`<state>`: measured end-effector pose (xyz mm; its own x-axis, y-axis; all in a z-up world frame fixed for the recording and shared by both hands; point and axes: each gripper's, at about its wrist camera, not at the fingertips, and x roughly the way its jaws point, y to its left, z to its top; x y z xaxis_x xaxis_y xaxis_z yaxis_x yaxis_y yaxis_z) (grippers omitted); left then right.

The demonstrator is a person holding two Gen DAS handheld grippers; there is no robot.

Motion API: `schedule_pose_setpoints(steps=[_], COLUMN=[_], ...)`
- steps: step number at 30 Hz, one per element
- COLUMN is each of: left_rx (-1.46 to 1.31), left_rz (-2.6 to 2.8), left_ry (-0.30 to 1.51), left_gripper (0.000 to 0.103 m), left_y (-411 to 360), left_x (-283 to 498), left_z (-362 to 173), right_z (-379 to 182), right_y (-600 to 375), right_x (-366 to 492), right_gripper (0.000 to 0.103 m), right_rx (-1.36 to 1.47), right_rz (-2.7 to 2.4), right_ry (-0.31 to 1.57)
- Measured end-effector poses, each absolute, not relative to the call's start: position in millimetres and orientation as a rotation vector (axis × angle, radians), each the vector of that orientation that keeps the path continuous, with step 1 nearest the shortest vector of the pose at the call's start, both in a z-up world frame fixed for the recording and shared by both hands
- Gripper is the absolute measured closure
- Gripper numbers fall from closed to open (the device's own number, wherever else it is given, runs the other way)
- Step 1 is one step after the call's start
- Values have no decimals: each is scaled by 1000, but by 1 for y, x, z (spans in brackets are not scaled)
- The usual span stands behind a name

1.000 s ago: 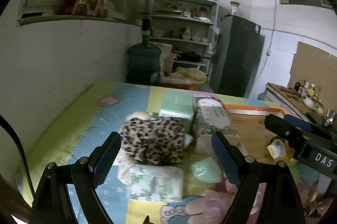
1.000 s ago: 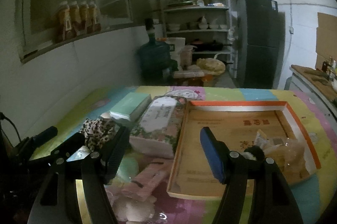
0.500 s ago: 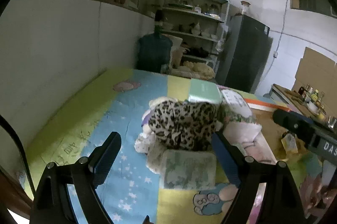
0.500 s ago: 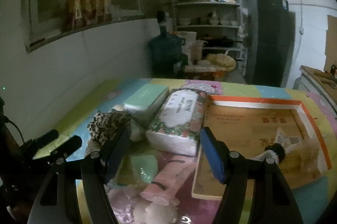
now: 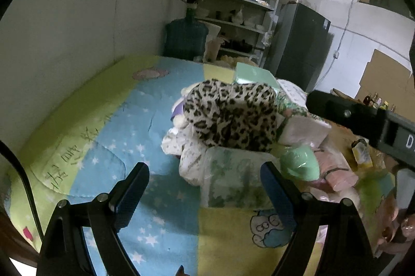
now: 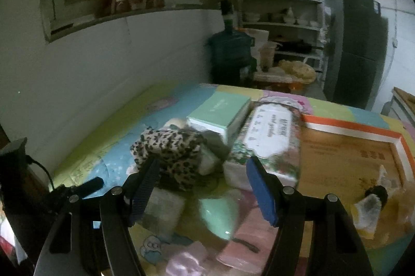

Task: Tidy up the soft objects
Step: 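Grasp the leopard-print cloth with the right gripper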

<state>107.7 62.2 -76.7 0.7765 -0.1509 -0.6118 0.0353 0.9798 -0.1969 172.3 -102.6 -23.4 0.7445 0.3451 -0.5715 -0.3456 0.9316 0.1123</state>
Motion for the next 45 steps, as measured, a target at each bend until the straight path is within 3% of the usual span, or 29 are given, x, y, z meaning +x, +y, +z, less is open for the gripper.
schedule_pose_setpoints(steps=[8, 10, 12, 18, 27, 31, 45], left_rx=[-215, -224, -237, -244, -262, -269, -273], left_rz=[-156, -171, -198, -198, -231, -245, -243], left_ry=[733, 734, 720, 691, 688, 678, 613], left_gripper=[19, 26, 50, 75, 82, 85, 90], left_y=[58, 57, 56, 59, 67, 69, 71], left_x=[112, 111, 108, 103, 102, 103, 98], left_z=[-93, -95, -93, -90, -93, -91, -73], right_z=[-32, -34, -36, -42, -47, -54, -29], right_y=[-91, -89, -85, -71, -58, -54, -72], right_x=[186, 189, 192, 195, 208, 219, 202], right_gripper=[32, 32, 32, 32, 59, 95, 99], right_rx=[-3, -6, -10, -31, -53, -65, -17], right_rz=[392, 396, 414, 475, 478, 478, 517], right_ry=[655, 663, 674, 699, 710, 741, 649])
